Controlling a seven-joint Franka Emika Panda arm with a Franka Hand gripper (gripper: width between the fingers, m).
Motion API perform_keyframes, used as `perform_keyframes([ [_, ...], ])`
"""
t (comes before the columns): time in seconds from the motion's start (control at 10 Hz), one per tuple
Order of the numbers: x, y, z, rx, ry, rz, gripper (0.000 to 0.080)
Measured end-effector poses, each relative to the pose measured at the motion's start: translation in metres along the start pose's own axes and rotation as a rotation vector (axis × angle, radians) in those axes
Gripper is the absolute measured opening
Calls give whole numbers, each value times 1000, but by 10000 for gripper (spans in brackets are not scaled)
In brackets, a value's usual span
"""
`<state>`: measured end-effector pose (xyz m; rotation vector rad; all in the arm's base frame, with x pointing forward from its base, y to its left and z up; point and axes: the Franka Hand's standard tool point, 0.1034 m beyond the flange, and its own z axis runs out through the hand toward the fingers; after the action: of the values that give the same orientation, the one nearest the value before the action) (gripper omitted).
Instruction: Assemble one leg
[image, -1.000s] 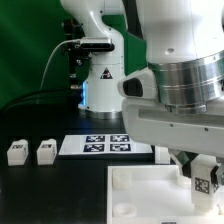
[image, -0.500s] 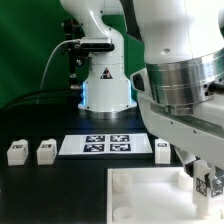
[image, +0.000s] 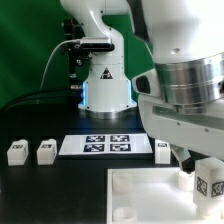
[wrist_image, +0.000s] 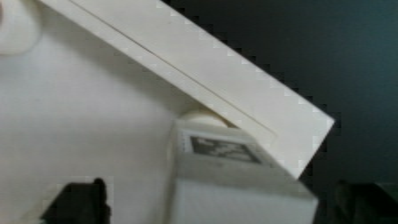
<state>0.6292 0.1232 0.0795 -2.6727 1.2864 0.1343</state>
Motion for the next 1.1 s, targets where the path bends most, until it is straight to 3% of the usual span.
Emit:
perform_keyframes([
  [0.2,-6,-4,-8,-5,12,-307,645],
  [0.4,-4,-2,-5,-8,8,-524,648],
  [0.8,18,-17,-9,-81,71,-1235,648],
  [1.0,19,-15,-7,-74,67,-1199,648],
  [1.1,18,-15,-6,-73,67,-1185,521],
])
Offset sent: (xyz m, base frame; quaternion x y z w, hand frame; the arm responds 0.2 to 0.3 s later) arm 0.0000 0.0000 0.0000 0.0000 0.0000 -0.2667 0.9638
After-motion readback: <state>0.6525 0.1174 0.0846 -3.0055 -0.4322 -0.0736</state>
